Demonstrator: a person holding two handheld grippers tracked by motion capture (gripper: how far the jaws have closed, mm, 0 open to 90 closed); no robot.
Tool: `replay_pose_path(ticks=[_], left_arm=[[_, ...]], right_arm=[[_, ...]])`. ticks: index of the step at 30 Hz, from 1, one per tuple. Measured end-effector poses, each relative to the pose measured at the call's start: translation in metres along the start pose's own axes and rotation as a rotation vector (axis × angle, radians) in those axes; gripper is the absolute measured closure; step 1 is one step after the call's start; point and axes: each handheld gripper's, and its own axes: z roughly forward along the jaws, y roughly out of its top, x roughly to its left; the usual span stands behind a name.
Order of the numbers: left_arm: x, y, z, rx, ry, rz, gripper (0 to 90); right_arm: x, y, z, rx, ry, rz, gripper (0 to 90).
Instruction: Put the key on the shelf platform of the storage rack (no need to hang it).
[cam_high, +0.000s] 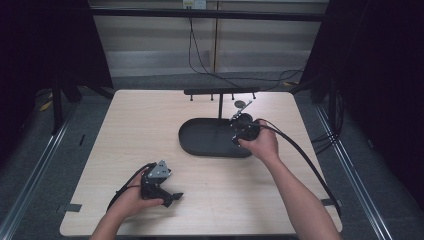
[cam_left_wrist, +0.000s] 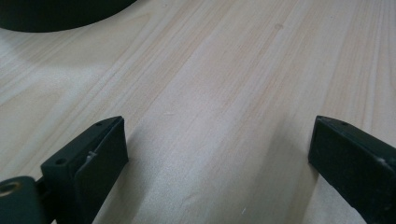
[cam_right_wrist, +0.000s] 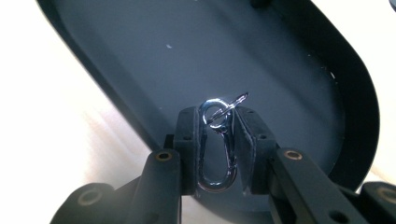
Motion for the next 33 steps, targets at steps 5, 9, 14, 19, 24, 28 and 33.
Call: replay_pose_path(ticks=[5, 9, 14, 19, 24, 28, 33], left_arm=[[0.000, 0.000, 0.000, 0.000, -0.001, 0.000, 4.2], [0.000, 0.000, 0.000, -0.004, -0.001, -0.004, 4.0], [0.000, 0.000, 0.000, -0.003, -0.004, -0.003, 3.8], [0.000, 0.000, 0.000, -0.002, -0.004, -0.003, 3.7], [0.000, 0.000, 0.000, -0.001, -0.004, -0.002, 3.7], [0.000, 0.000, 0.000, -0.002, -0.004, -0.001, 3.7], [0.000, 0.000, 0.000, 0.000, -0.004, 0.004, 3.5]], right_arm=[[-0.004, 0.001, 0.004, -0.009, -0.016, 0.004, 71.8], [-0.006, 0.002, 0.008, -0.010, -0.022, 0.008, 71.7], [-0.009, 0.004, 0.014, -0.005, -0.019, 0.017, 71.7], [-0.012, 0.004, 0.017, -0.011, -0.024, 0.021, 71.7], [-0.011, 0.004, 0.020, -0.008, -0.024, 0.019, 71.6], [-0.011, 0.003, 0.024, -0.010, -0.022, 0.017, 71.6], [-0.014, 0.000, 0.030, -0.014, -0.020, 0.026, 71.5]])
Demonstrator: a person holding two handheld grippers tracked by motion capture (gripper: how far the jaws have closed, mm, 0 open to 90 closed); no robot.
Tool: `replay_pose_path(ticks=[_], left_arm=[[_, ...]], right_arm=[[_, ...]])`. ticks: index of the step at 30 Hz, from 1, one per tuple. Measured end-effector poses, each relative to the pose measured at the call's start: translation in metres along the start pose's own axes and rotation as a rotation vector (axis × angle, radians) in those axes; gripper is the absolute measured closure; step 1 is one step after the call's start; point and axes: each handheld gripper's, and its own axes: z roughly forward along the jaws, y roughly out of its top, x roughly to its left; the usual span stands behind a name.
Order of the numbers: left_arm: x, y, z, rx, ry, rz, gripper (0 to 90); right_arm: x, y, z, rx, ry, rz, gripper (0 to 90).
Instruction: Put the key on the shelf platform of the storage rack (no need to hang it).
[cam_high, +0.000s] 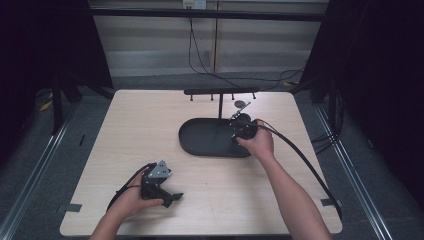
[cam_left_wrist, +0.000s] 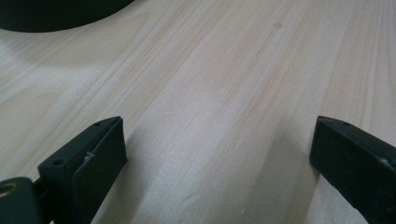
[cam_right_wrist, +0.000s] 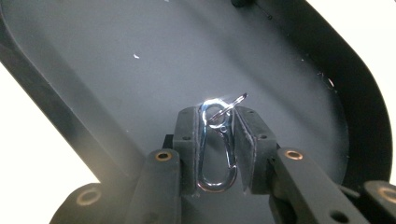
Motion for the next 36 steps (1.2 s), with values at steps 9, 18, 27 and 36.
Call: replay_pose_path(ticks=[9, 18, 27, 36], left_arm=[[0.000, 0.000, 0.000, -0.006, 0.001, -0.003, 3.4], [0.000, 0.000, 0.000, -0.001, 0.000, 0.002, 3.3], [0.000, 0.000, 0.000, 0.001, 0.000, 0.002, 3.3], [0.000, 0.000, 0.000, 0.000, 0.000, 0.003, 3.3]], right_arm=[[-0.003, -0.003, 0.008, -0.007, 0.002, 0.019, 71.2], [-0.007, -0.005, 0.007, -0.020, -0.009, 0.014, 64.2], [-0.005, -0.007, 0.000, -0.022, -0.013, 0.012, 58.0], [-0.004, -0.011, -0.007, -0.020, 0.013, 0.034, 47.7]])
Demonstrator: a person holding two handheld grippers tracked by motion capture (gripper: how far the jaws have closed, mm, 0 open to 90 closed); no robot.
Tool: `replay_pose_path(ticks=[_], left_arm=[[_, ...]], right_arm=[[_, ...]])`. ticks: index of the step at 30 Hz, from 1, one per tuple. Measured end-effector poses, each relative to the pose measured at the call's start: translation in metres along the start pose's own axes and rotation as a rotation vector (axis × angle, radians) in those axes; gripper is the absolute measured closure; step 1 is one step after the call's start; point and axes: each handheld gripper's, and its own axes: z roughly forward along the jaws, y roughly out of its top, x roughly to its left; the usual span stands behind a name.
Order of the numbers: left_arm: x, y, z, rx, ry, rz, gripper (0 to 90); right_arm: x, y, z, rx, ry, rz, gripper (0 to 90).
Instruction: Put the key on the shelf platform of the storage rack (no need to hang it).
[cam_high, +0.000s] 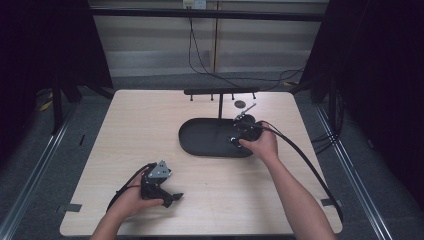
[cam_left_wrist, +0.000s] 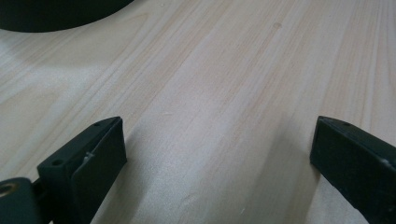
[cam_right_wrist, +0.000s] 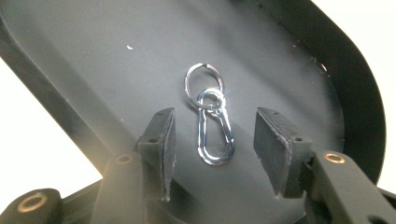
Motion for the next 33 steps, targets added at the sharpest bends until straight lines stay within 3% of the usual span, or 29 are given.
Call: replay_pose_path(ticks=[12, 33], left_arm=[[0.000, 0.000, 0.000, 0.000, 0.000, -0.001, 3.2], [0.000, 0.000, 0.000, 0.001, -0.001, 0.001, 2.9]], right_arm=[[0.010, -0.003, -0.009, -0.013, 0.037, -0.001, 34.4], [0.017, -0.016, -0.018, 0.010, 0.085, -0.026, 29.3]])
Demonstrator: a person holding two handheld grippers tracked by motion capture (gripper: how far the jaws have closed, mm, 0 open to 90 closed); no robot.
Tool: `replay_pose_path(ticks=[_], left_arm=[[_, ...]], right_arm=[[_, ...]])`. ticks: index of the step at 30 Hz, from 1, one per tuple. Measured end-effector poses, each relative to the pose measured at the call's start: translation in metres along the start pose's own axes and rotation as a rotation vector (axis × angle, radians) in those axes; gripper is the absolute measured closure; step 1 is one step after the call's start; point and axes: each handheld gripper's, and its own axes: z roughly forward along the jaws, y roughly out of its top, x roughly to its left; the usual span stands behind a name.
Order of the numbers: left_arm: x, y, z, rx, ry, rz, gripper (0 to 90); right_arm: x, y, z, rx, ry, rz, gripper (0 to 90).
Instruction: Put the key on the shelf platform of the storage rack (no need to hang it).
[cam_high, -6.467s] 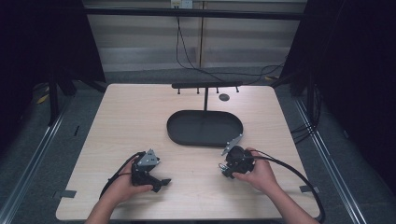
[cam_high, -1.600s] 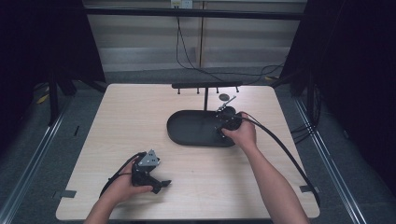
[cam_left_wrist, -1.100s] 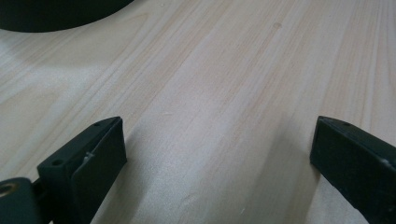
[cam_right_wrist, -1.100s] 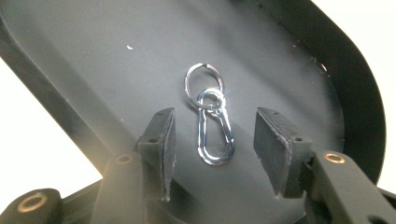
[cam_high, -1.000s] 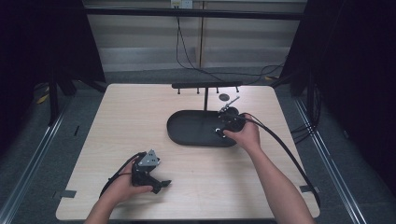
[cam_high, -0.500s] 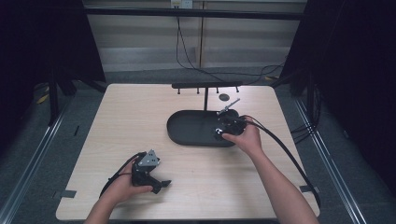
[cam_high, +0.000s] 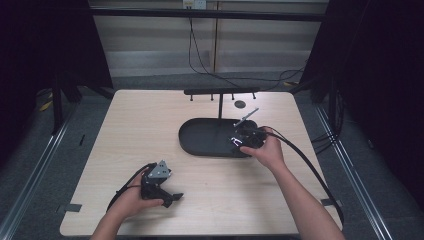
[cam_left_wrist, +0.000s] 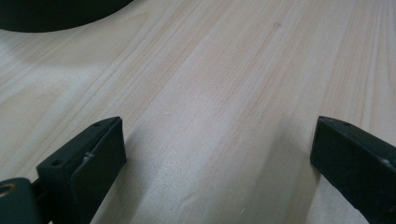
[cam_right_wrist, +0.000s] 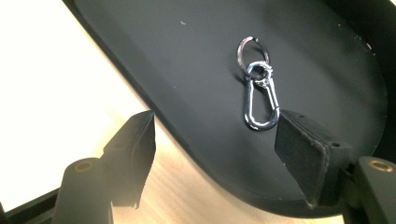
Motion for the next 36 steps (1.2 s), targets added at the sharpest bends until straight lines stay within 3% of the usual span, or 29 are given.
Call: replay_pose_path(ticks=[26, 36], left_arm=[[0.000, 0.000, 0.000, 0.001, 0.000, 0.000, 2.8], [0.000, 0.000, 0.000, 0.000, 0.000, 0.000, 2.7]], right_arm=[[0.009, -0.026, -0.019, 0.000, 0.024, -0.033, 28.5], [0.001, -0.046, -0.029, -0.028, 0.035, 0.001, 28.5]])
